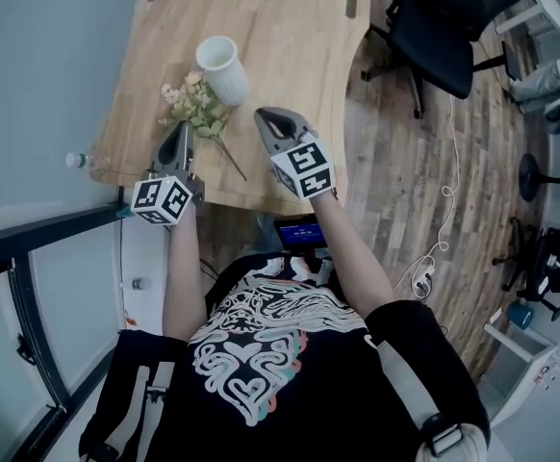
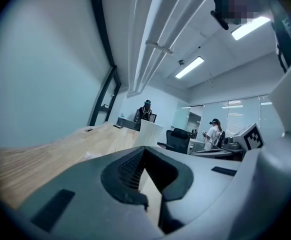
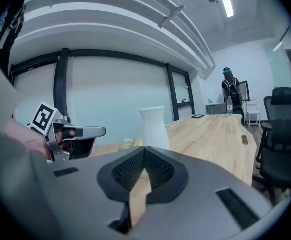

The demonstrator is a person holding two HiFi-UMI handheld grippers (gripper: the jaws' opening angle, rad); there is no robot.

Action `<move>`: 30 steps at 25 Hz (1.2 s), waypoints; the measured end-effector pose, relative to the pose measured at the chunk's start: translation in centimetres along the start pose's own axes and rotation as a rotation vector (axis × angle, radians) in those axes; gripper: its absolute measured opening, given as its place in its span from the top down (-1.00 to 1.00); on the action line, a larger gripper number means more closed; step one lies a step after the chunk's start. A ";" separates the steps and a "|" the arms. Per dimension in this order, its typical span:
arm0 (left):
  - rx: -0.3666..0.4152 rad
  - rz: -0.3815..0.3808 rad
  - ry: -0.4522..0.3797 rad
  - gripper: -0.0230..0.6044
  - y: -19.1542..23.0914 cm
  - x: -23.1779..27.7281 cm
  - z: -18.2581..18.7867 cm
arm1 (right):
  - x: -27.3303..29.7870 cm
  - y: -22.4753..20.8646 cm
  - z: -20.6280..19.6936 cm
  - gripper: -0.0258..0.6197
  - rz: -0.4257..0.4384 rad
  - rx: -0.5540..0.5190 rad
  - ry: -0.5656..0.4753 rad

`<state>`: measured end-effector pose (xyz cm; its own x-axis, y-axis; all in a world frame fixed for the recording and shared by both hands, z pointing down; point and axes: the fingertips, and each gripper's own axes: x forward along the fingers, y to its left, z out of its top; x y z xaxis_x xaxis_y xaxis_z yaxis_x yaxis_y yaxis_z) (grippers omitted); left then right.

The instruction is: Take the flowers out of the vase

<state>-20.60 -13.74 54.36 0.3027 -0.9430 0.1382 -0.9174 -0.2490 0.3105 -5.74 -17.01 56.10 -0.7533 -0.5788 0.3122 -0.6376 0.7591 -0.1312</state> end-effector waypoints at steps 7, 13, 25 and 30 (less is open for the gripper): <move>0.124 -0.031 0.007 0.92 -4.2 -3.1 1.0 | -3.8 1.8 2.3 0.90 -0.008 -0.008 -0.046; 0.165 0.003 -0.026 0.92 -6.1 -6.5 1.8 | -6.3 2.9 3.4 0.90 -0.005 -0.026 -0.084; 0.207 0.152 -0.084 0.92 -10.0 -11.8 3.5 | -12.4 5.2 5.6 0.90 0.053 -0.147 -0.141; 0.213 0.189 -0.089 0.92 -14.9 -13.9 2.7 | -18.2 5.7 6.1 0.90 0.051 -0.153 -0.180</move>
<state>-11.82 2.53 45.20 0.1063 -0.9903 0.0893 -0.9917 -0.0990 0.0820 3.40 -3.98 43.88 -0.8093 -0.5718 0.1346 -0.5764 0.8172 0.0059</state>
